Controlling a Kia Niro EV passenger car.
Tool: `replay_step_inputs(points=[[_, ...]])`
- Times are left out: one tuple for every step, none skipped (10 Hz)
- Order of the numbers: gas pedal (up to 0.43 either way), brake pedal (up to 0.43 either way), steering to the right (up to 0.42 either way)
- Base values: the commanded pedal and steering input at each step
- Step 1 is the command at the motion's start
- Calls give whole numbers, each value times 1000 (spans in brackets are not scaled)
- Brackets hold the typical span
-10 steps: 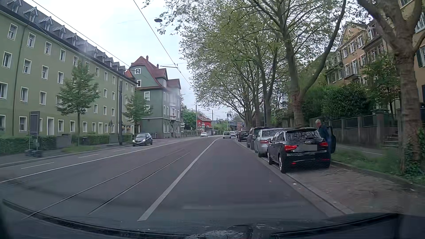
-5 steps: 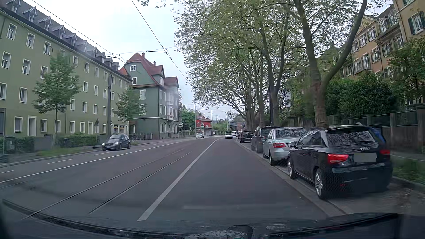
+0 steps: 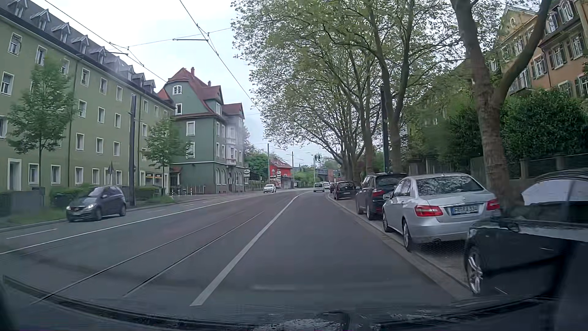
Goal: Follow the waypoints while adhering to traffic rules and regulations
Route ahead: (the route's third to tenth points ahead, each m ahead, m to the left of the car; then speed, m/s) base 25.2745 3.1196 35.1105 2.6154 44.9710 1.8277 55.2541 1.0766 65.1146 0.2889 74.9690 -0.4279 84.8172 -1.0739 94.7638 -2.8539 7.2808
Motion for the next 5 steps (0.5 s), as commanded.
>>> replay_step_inputs(points=[[79,0,0],[79,0,0],[79,0,0],[79,0,0],[79,0,0]])
